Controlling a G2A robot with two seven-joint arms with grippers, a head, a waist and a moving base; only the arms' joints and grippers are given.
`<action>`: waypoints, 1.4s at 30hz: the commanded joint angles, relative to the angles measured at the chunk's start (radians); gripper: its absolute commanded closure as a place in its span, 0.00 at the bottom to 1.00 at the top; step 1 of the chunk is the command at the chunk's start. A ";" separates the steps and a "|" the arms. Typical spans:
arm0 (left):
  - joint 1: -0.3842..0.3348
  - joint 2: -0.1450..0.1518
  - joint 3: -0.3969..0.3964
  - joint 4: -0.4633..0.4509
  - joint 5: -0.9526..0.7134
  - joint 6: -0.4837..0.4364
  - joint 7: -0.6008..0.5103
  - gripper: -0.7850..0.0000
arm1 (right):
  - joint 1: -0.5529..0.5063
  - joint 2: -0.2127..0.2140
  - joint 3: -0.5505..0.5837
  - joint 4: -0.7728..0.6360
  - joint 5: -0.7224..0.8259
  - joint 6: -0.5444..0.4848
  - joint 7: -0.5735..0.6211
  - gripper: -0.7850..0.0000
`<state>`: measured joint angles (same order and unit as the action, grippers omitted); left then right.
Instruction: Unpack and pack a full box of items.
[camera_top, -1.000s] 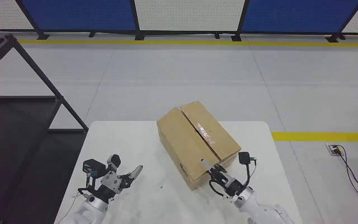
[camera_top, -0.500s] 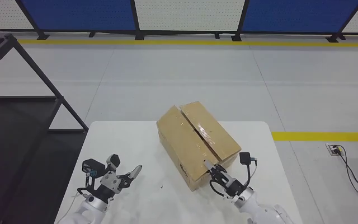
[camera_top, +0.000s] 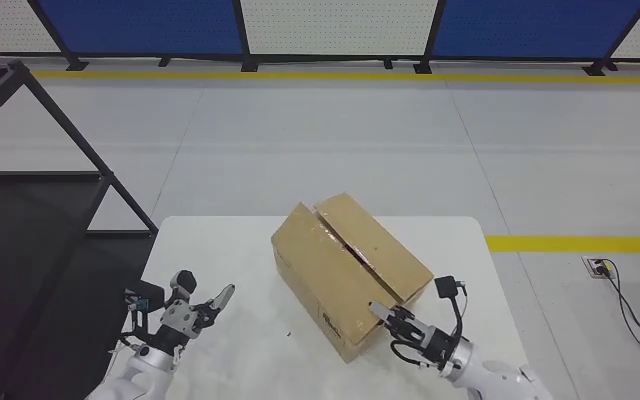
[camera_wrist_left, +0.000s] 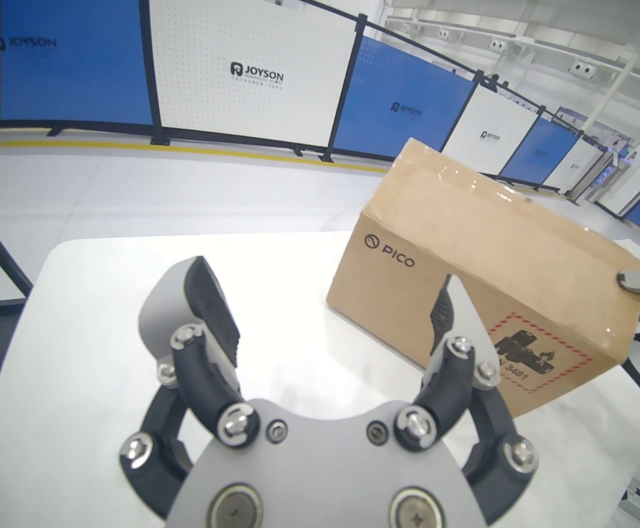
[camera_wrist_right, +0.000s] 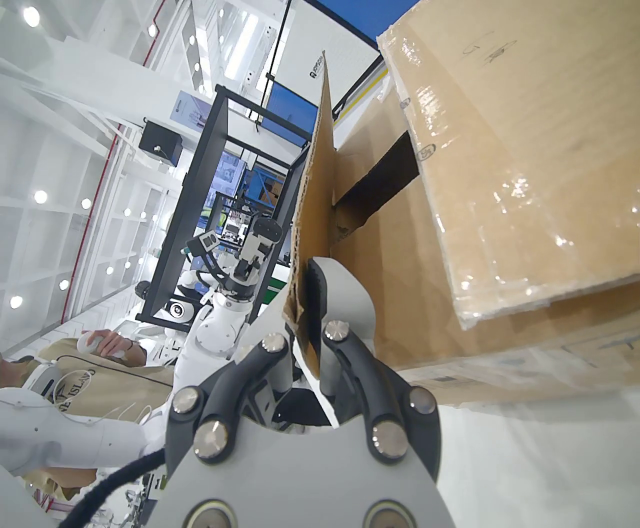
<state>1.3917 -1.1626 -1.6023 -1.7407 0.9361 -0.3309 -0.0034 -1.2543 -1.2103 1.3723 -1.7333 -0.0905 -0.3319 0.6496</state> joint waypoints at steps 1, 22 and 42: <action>-0.001 0.001 -0.014 0.006 -0.007 0.005 -0.003 0.00 | 0.000 0.005 0.009 0.003 0.002 -0.027 0.044 1.00; -0.019 0.004 -0.048 0.051 -0.001 0.057 -0.036 0.00 | 0.017 0.058 0.096 0.067 0.167 -0.227 0.398 1.00; -0.094 0.013 0.073 0.140 0.397 0.010 -0.025 0.00 | 0.072 0.112 0.007 0.092 0.288 -0.292 0.547 1.00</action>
<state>1.3006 -1.1495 -1.5365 -1.6045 1.3184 -0.3120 -0.0290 -1.1842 -1.1026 1.3880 -1.6395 0.1957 -0.6221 1.1979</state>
